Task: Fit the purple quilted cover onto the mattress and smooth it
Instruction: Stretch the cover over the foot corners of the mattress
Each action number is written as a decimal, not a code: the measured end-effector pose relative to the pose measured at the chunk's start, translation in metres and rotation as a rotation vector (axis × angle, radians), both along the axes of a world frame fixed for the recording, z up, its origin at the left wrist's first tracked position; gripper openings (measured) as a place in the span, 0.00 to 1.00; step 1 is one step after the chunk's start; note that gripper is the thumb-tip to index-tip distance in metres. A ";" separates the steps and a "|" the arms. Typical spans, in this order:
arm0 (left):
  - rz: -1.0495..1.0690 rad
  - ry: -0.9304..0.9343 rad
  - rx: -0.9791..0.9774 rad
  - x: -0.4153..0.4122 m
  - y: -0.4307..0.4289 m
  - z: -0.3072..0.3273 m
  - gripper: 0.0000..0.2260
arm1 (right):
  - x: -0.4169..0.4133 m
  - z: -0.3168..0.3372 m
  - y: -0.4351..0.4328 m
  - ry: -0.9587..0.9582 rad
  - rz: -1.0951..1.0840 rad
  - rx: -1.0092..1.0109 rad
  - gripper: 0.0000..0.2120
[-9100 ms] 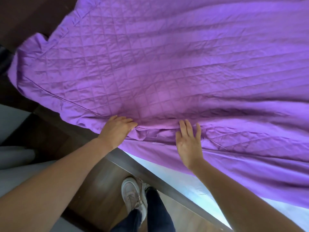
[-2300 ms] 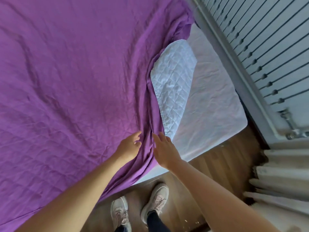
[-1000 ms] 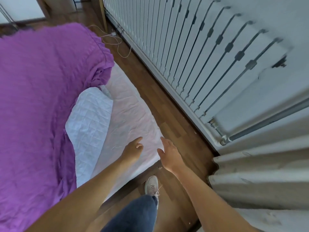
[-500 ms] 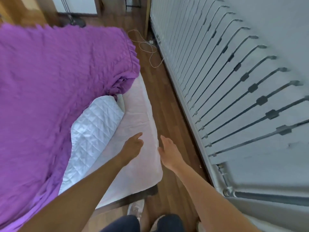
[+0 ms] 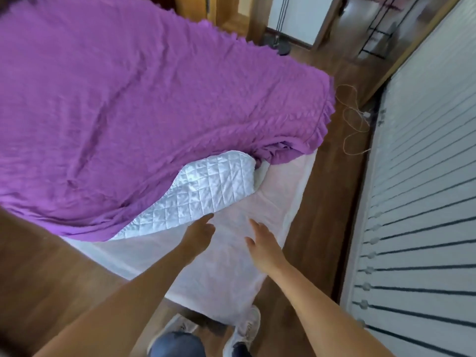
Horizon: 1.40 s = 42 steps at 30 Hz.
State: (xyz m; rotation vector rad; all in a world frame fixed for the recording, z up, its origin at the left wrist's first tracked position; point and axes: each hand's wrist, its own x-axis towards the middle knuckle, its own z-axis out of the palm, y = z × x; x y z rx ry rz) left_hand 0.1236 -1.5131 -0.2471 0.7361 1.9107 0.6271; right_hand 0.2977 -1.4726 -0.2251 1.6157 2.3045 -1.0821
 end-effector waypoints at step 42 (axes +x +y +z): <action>0.035 0.601 -0.067 -0.061 0.138 -0.198 0.36 | -0.054 -0.235 0.239 0.026 0.866 0.598 0.20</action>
